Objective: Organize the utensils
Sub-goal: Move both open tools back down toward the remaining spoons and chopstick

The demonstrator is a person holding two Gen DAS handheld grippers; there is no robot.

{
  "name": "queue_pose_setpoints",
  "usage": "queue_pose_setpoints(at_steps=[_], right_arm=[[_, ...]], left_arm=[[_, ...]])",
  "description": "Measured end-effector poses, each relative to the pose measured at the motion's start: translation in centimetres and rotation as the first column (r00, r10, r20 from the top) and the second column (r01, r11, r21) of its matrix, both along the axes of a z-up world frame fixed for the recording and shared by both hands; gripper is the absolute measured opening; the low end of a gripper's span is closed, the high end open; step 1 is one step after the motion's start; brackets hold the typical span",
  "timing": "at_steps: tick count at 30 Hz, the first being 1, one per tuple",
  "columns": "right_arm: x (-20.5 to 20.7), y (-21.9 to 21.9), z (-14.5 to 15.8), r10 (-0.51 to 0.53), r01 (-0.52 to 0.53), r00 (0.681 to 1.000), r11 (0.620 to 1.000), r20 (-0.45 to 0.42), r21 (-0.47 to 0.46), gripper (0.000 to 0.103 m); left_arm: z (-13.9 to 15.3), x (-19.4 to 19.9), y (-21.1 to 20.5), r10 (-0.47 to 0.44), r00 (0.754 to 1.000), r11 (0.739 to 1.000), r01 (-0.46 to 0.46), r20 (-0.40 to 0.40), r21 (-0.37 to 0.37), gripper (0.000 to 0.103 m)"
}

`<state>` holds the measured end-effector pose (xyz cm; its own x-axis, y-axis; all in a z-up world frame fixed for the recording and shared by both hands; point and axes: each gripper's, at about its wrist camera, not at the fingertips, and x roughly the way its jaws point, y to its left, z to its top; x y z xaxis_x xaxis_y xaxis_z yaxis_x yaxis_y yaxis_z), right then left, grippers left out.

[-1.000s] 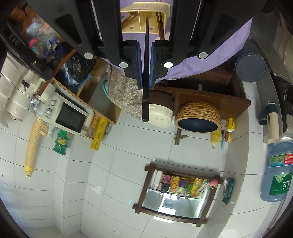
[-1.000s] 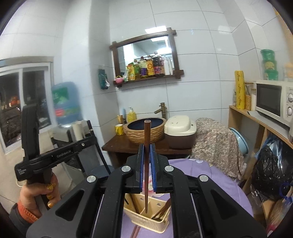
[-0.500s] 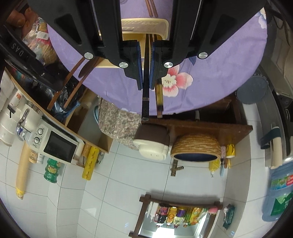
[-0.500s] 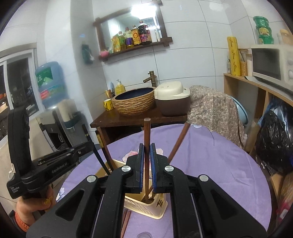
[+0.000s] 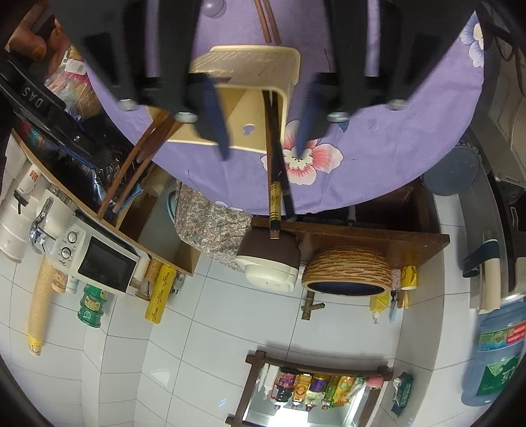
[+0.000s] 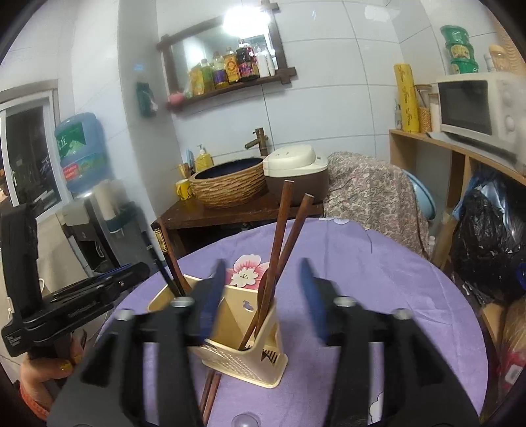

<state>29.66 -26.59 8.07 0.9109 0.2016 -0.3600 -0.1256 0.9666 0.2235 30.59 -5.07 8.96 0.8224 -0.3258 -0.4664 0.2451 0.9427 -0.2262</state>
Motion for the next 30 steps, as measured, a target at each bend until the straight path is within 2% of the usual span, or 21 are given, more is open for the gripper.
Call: queue_pose_setpoints(at_steps=[2,3,5,7,9,13,18,21,24,30], right_arm=[[-1.0,-0.1,-0.4,-0.005,0.005,1.000,1.000,0.009,-0.009,0.059],[-1.6,0.0,-0.7,-0.009,0.009,1.000,1.000,0.006,-0.018,0.066],[-2.6,0.0,-1.4,-0.014,0.013,1.000,0.999,-0.005,-0.033,0.070],[-3.9,0.1,-2.6,0.004,-0.005,1.000,0.999,-0.025,-0.051,0.071],[-5.0,0.3,-3.9,0.007,-0.010,0.999,0.997,-0.045,-0.073,0.078],[-6.8,0.4,-6.9,0.002,-0.014,0.994,0.994,-0.112,-0.108,0.078],[-9.4,1.0,-11.5,-0.033,0.004,0.979,0.990,-0.202,-0.142,0.078],[-10.7,1.4,-13.5,-0.048,0.010,0.970,0.987,-0.236,-0.158,0.078],[-12.0,1.6,-14.6,-0.078,0.030,0.965,0.981,-0.250,-0.191,0.079],[-12.9,1.5,-14.9,-0.084,0.039,0.964,0.983,-0.253,-0.178,0.081]], left_arm=[[-0.2,-1.2,0.3,0.010,1.000,1.000,-0.010,0.017,0.015,0.067],[-0.5,-2.1,0.6,0.009,1.000,1.000,-0.009,0.018,0.027,0.070],[-1.4,-3.5,1.2,0.009,1.000,0.999,-0.009,0.004,0.035,0.084],[-2.4,-4.5,1.8,0.001,1.000,1.000,0.000,-0.021,0.030,0.085],[-4.1,-5.5,2.6,0.009,0.998,0.998,-0.005,-0.064,0.055,0.086],[-8.0,-7.3,4.1,0.055,0.987,0.991,-0.035,-0.154,0.133,0.086],[-11.9,-9.6,4.2,0.058,0.969,0.988,-0.022,-0.239,0.152,0.084],[-13.3,-10.8,3.3,0.050,0.965,0.981,0.001,-0.258,0.194,0.084],[-14.1,-11.6,2.6,0.031,0.958,0.981,0.025,-0.285,0.191,0.079],[-14.8,-12.9,-0.2,-0.033,0.954,0.968,0.104,-0.297,0.229,0.076]])
